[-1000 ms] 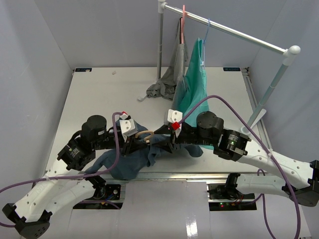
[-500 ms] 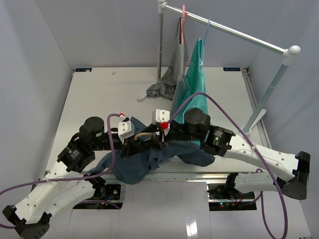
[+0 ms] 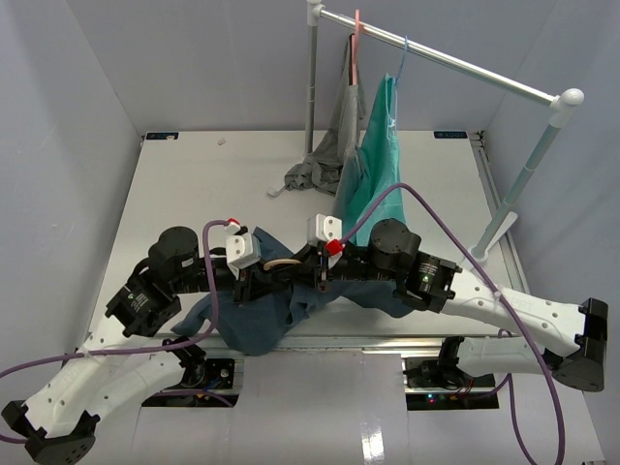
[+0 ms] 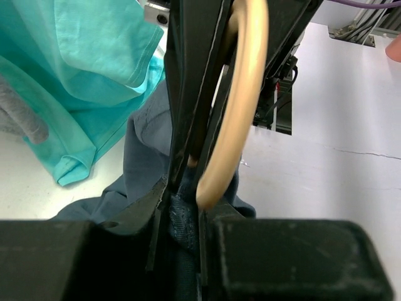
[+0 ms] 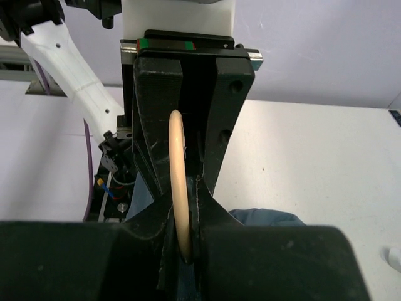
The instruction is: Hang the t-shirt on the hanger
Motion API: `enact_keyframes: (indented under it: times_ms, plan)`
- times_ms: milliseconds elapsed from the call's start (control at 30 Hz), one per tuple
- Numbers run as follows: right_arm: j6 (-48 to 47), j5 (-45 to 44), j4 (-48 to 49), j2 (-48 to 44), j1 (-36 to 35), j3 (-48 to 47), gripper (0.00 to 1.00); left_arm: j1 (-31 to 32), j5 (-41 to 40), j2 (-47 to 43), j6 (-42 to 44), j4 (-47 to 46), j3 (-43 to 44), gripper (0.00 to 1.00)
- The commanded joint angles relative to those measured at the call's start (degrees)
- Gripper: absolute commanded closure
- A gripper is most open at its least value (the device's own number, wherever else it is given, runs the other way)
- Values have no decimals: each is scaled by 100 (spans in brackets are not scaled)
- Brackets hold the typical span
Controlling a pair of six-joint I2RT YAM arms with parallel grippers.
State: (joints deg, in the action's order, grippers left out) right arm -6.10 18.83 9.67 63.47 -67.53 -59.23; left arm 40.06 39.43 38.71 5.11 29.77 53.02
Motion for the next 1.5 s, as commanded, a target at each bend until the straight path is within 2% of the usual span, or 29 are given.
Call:
enact_keyframes:
  times_ms: [0, 67, 333, 500, 700, 833, 1167, 1300, 1467]
  plan:
    - [-97, -929, 207, -551, 134, -426, 92, -7, -494, -440, -24, 502, 712, 73]
    - [-158, -854, 90, -644, 134, -488, 92, -7, -728, -504, 52, 724, 884, 63]
    - [-129, -863, -439, -818, 126, -739, 92, -7, -1517, -452, 288, 1233, 1193, 53]
    - [-260, -977, -764, -635, 134, -923, 92, -7, -1439, -452, 271, 1058, 1176, 48]
    - [-530, -1283, -774, 133, 128, -1381, 92, -7, -1564, -567, 315, 548, 1189, 44]
    - [-494, -877, -1137, 384, 133, -1879, 92, -7, -1716, -639, 378, 210, 1271, 40]
    - [-419, -178, -256, -209, 134, -819, 92, -7, -1098, -52, 542, 763, 1571, 41]
    - [-385, 37, -207, -314, 134, -748, 92, -7, -1025, 161, 668, 978, 1581, 42]
    - [-393, 62, -226, -399, 127, -691, 92, -7, -293, 405, 886, 1111, 1487, 42]
